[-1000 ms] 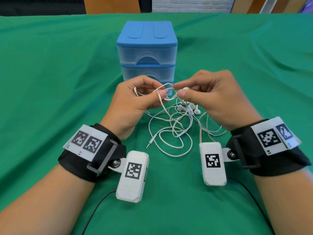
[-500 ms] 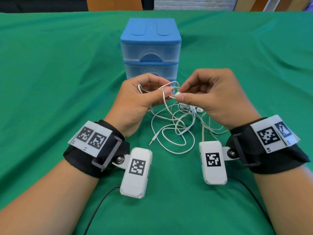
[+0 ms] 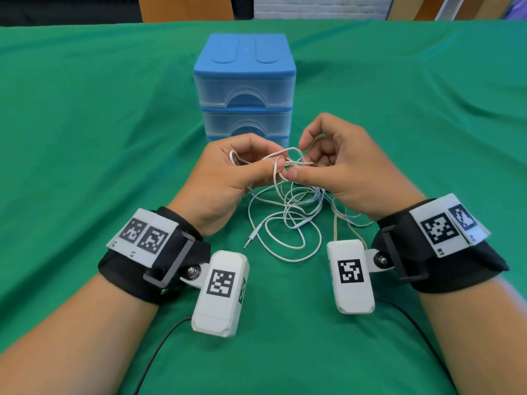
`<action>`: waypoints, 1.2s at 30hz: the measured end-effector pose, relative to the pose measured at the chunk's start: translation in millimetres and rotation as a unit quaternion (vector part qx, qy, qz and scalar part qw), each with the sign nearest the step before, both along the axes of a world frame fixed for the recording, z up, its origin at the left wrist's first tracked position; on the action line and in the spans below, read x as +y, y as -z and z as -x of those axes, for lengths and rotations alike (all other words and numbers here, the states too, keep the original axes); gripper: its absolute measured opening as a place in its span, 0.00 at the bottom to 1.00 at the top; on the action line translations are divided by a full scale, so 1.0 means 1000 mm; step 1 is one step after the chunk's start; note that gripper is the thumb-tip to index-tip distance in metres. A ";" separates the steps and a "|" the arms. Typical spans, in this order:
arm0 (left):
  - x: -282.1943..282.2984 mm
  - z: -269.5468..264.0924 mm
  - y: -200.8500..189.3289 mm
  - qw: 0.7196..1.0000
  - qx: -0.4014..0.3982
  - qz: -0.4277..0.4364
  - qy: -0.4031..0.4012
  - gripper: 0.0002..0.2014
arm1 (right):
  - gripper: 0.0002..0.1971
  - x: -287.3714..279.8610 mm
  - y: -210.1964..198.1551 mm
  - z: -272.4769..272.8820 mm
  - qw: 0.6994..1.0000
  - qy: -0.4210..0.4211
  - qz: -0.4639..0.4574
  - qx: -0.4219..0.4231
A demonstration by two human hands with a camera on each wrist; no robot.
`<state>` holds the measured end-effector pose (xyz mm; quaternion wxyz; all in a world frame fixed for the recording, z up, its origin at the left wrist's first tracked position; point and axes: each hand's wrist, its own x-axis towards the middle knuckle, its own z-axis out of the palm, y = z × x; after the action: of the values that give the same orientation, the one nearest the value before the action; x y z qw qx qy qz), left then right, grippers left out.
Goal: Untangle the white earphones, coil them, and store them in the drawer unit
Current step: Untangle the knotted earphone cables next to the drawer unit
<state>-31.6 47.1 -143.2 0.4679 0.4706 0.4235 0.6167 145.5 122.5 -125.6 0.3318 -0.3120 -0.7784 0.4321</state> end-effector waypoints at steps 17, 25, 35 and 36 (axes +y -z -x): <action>-0.001 0.001 -0.002 0.999 0.030 -0.010 0.003 0.05 | 0.06 -0.001 -0.006 -0.003 0.992 0.036 -0.113 -0.046; -0.001 0.000 0.000 0.997 0.078 -0.020 -0.004 0.04 | 0.07 -0.006 -0.009 -0.002 0.990 0.012 -0.119 -0.070; 0.002 0.005 0.003 0.996 0.078 -0.004 -0.030 0.05 | 0.04 -0.006 -0.014 0.008 0.976 0.047 -0.136 0.165; 0.003 0.007 0.004 0.997 0.064 0.002 -0.040 0.05 | 0.04 -0.006 -0.015 0.006 0.970 0.053 -0.124 0.202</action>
<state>-39.0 49.7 -147.1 0.4152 0.4911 0.4724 0.6028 139.0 117.0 -110.9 0.5409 -0.2157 -0.7248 0.3682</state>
